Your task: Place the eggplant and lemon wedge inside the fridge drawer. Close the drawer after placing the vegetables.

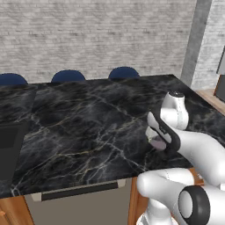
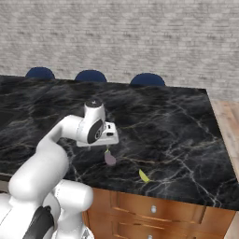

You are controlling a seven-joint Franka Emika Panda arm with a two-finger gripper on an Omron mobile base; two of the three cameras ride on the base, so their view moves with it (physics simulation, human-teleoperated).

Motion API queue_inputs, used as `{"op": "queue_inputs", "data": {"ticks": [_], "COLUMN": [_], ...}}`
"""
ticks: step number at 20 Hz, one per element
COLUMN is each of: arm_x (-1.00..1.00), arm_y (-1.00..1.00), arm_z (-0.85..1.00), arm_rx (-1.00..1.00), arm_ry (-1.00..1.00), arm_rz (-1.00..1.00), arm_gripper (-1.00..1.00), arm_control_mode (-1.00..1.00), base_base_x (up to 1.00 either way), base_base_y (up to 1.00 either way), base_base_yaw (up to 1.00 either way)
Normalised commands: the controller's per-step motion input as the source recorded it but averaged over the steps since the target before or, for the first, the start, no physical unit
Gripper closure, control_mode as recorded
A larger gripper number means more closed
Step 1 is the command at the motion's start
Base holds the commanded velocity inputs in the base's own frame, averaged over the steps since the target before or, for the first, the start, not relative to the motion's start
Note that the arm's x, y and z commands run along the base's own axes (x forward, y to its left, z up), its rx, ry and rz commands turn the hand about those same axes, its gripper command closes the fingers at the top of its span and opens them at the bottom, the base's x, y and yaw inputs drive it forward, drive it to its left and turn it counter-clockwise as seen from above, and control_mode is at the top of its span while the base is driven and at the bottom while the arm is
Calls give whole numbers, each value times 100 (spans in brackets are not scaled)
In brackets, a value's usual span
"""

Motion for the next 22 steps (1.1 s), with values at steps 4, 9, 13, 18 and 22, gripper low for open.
{"op": "queue_inputs", "data": {"ticks": [4,9,13,18,22], "arm_x": [0,7,12,32,40], "arm_y": [-14,-35,-18,-8,0], "arm_z": [-36,-29,-30,-20,-23], "arm_rx": [0,0,0,0,0], "arm_ry": [2,5,5,10,11], "arm_rz": [0,0,0,0,0], "arm_gripper": [-100,-100,-100,-100,-100], "arm_control_mode": [-100,-100,-100,-100,-100], "base_base_x": [0,0,0,0,0], "base_base_y": [0,0,0,0,0], "base_base_yaw": [0,0,0,0,0]}}
